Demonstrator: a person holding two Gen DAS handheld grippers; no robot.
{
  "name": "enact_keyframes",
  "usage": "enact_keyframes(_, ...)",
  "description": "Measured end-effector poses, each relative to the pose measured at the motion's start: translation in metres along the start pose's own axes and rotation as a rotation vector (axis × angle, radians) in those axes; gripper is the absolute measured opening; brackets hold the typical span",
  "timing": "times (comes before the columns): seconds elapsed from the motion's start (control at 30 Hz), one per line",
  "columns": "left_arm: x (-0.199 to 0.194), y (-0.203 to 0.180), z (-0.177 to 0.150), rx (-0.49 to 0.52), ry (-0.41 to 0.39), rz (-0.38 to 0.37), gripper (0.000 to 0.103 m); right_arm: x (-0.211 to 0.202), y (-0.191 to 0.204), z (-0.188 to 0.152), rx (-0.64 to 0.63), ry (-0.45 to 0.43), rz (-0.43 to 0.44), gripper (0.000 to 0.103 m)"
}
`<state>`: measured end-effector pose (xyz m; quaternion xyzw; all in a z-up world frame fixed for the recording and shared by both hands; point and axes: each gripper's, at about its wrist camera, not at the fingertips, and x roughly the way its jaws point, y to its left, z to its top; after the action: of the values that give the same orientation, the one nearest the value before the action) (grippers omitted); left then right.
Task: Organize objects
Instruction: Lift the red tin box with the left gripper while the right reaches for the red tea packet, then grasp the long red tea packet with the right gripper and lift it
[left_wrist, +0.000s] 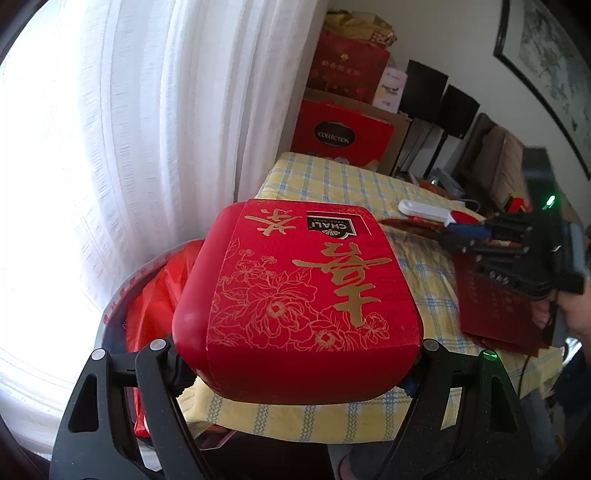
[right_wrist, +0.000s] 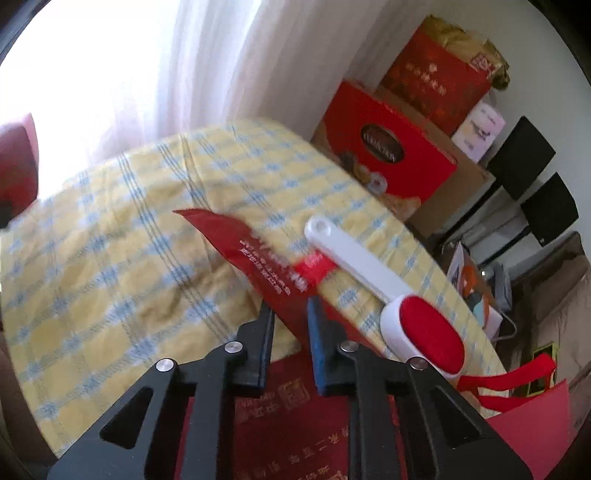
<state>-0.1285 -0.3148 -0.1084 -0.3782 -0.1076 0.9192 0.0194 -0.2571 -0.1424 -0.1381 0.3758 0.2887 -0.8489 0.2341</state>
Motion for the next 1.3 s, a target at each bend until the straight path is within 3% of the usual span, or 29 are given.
enact_keyframes(0.33, 0.006, 0.008, 0.002, -0.047, 0.013, -0.018, 0.079, -0.044, -0.023, 0.035, 0.316, -0.087, 0.373, 0.016)
enact_keyframes(0.5, 0.006, 0.008, 0.003, -0.052, 0.015, -0.020, 0.079, -0.054, -0.026, 0.046, 0.318, -0.049, 0.491, 0.023)
enact_keyframes(0.53, 0.005, 0.007, 0.003, -0.055, 0.015, -0.020, 0.079, -0.054, -0.021, 0.047, 0.296, -0.026, 0.482, 0.024)
enact_keyframes(0.63, 0.006, 0.008, 0.004, -0.057, 0.018, -0.019, 0.079, -0.048, 0.000, 0.046, 0.164, 0.036, 0.386, 0.043)
enact_keyframes(0.77, 0.005, 0.010, 0.004, -0.068, 0.018, -0.017, 0.079, -0.031, 0.024, 0.031, 0.007, 0.141, 0.177, 0.045)
enact_keyframes(0.87, 0.005, 0.011, 0.004, -0.073, 0.019, -0.015, 0.079, -0.025, 0.033, 0.017, -0.076, 0.168, 0.152, 0.061)
enact_keyframes(0.93, 0.006, 0.010, 0.004, -0.073, 0.022, -0.018, 0.079, -0.025, 0.039, 0.011, -0.129, 0.159, 0.117, 0.063)
enact_keyframes(1.1, 0.007, 0.009, 0.003, -0.070, 0.032, -0.015, 0.079, -0.007, 0.042, 0.009, -0.214, 0.153, 0.007, 0.064)
enact_keyframes(1.2, 0.007, 0.011, 0.004, -0.078, 0.027, -0.014, 0.079, 0.010, 0.034, 0.005, -0.187, 0.176, -0.046, 0.063)
enact_keyframes(1.23, 0.006, 0.011, 0.004, -0.080, 0.027, -0.015, 0.079, 0.010, 0.032, 0.004, -0.163, 0.148, -0.037, 0.062)
enact_keyframes(1.3, 0.006, 0.013, 0.004, -0.084, 0.025, -0.014, 0.079, 0.010, 0.027, 0.002, -0.126, 0.136, 0.003, 0.047)
